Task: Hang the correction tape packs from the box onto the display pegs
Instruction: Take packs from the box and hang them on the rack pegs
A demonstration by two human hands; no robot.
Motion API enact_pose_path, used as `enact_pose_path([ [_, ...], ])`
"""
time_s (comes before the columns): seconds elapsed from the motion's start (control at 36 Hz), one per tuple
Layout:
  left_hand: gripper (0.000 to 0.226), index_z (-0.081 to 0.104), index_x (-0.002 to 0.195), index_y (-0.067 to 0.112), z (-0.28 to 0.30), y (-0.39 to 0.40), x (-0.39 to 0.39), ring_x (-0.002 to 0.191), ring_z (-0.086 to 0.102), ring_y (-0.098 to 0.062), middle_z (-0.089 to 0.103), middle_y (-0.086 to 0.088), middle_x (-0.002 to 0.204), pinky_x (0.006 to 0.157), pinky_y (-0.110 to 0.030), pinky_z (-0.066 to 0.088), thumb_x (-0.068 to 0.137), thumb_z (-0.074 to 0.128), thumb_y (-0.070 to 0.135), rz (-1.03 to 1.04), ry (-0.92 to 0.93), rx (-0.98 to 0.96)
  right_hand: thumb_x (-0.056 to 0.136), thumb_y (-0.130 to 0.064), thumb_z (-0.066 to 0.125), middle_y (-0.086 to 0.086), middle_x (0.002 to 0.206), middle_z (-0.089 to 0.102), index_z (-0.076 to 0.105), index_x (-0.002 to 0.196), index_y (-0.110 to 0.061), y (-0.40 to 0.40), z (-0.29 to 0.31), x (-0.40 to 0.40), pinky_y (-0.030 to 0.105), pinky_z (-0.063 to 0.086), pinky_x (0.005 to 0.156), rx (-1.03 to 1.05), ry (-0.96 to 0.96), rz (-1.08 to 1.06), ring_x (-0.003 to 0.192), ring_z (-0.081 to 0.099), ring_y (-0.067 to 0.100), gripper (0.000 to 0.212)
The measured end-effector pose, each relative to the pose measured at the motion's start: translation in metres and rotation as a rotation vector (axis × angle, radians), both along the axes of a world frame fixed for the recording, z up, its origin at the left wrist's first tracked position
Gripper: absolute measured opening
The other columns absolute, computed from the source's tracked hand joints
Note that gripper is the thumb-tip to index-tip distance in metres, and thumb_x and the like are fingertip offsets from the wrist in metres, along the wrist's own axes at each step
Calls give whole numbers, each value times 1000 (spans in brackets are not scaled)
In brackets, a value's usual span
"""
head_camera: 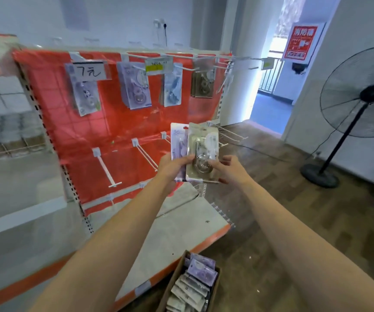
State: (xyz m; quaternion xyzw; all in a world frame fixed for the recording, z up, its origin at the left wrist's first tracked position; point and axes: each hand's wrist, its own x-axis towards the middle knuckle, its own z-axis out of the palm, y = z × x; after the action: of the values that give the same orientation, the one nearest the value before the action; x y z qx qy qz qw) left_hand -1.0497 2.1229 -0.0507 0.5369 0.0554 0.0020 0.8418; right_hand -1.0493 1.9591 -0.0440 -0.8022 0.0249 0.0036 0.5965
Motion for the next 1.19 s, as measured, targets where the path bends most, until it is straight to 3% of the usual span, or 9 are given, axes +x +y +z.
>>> enact_pose_path([
  [0.11, 21, 65, 94, 6, 5, 8, -11, 66, 70, -20, 73, -5, 77, 62, -36, 60, 81, 65, -11, 36, -31, 61, 88, -23, 68, 18, 110, 68, 62, 109, -6, 18, -1, -8, 31, 56, 76, 171, 41, 166, 84, 67, 17, 27],
  [0.17, 19, 66, 93, 6, 8, 12, -13, 70, 69, -24, 73, -8, 79, 66, -39, 60, 82, 65, -9, 53, -31, 89, 87, -19, 69, 24, 108, 68, 66, 101, -7, 26, 0, -10, 45, 55, 88, 210, 27, 154, 87, 66, 27, 18],
  [0.25, 17, 68, 95, 7, 15, 26, -13, 83, 65, -28, 71, -11, 89, 80, -43, 56, 80, 71, -1, 142, -34, 192, 86, -10, 69, 23, 112, 67, 62, 110, -1, 28, 9, -2, 45, 56, 87, 248, 4, 108, 94, 65, 31, 26],
  [0.36, 19, 68, 98, 8, 29, 42, -17, 84, 65, -22, 69, -5, 89, 82, -36, 55, 80, 74, 6, 238, -24, 279, 87, -9, 67, 8, 108, 66, 58, 117, -4, 20, 29, 12, 13, 51, 60, 112, -89, 77, 93, 63, 20, 31],
  [0.47, 13, 66, 89, 12, 41, 47, -17, 87, 65, -24, 69, -7, 90, 86, -39, 54, 80, 74, 5, 294, -17, 292, 86, -15, 70, 10, 118, 64, 54, 126, -7, 9, 37, 30, 30, 49, 82, 78, -86, 91, 106, 62, 24, 44],
  [0.64, 19, 62, 100, 7, 57, 29, -15, 91, 64, -25, 67, -11, 101, 87, -40, 54, 83, 68, 0, 369, 11, 296, 78, -24, 76, 9, 120, 64, 54, 124, -14, -18, 45, 46, 46, 51, 93, 95, -61, 158, 107, 62, 26, 52],
  [0.75, 18, 63, 97, 5, 59, 5, -12, 93, 62, -27, 65, -13, 101, 90, -43, 52, 83, 66, -6, 399, 9, 334, 83, -17, 73, 8, 116, 65, 54, 125, -10, -40, 54, 53, 36, 54, 84, 130, -58, 190, 104, 64, 24, 46],
  [0.94, 24, 62, 104, 4, 62, -34, 0, 95, 62, -26, 66, -13, 102, 90, -39, 52, 82, 68, -5, 474, 0, 375, 80, -14, 76, 9, 109, 66, 56, 107, -13, -78, 61, 71, 47, 51, 94, 151, -65, 231, 103, 64, 25, 34],
  [1.19, 19, 61, 101, 7, 56, -80, 10, 94, 63, -26, 64, -11, 102, 91, -41, 52, 85, 67, -1, 510, 84, 373, 81, -10, 75, 11, 117, 61, 45, 127, -7, -114, 57, 92, 31, 53, 76, 148, -53, 298, 104, 62, 24, 55],
])
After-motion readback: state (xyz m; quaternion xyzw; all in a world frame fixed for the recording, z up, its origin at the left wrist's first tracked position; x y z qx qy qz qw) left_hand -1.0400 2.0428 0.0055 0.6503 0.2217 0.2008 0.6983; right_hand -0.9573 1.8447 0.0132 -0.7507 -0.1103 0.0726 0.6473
